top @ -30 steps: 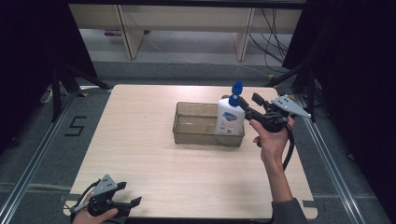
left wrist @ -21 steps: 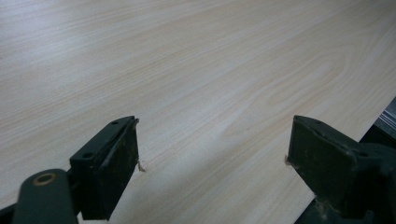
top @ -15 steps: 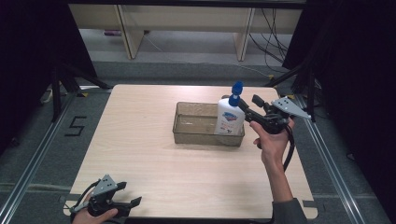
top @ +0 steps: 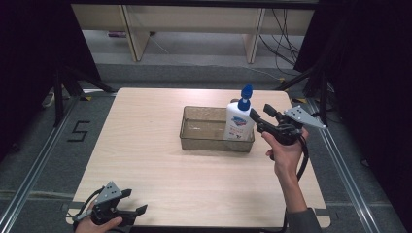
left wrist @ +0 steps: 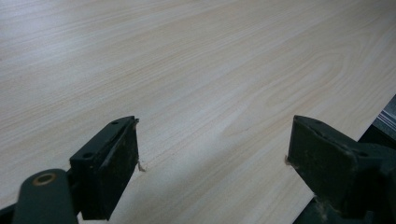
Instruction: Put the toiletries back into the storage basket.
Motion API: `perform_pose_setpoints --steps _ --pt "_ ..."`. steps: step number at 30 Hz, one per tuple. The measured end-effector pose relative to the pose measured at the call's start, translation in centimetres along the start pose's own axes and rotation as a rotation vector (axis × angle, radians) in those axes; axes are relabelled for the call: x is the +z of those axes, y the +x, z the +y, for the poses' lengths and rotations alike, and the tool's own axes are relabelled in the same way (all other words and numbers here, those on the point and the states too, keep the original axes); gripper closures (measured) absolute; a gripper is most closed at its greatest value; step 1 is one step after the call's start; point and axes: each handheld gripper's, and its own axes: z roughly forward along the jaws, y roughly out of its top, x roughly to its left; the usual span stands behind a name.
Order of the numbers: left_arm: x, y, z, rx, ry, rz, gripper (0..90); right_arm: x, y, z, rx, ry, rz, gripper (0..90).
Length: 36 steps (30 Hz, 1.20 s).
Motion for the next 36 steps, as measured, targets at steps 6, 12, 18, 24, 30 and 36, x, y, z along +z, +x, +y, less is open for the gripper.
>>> perform_pose_setpoints --steps 6,12,18,24,30,36 --pt "0.0 0.0 0.0 -0.002 -0.002 0.001 15.7 -0.3 0.1 -0.2 -0.017 0.014 -0.008 38.9" --pt "-0.1 0.1 0.0 0.01 0.011 0.0 15.7 -0.6 0.6 -0.6 0.005 0.03 0.012 37.6" --pt "-0.1 0.1 0.0 0.011 0.011 0.001 15.7 -0.8 0.8 -1.0 -0.011 0.036 0.024 35.2" --pt "-0.1 0.1 0.0 0.015 0.016 0.001 15.7 -1.1 1.0 -1.4 0.013 0.047 0.033 33.1" --pt "0.0 -0.1 0.0 -0.008 0.001 -0.004 15.7 -1.4 1.1 -1.7 0.011 0.048 0.043 32.8" --pt "-0.1 0.2 0.0 0.018 0.018 -0.005 15.7 -1.5 1.5 -2.1 0.029 0.066 0.069 31.9"
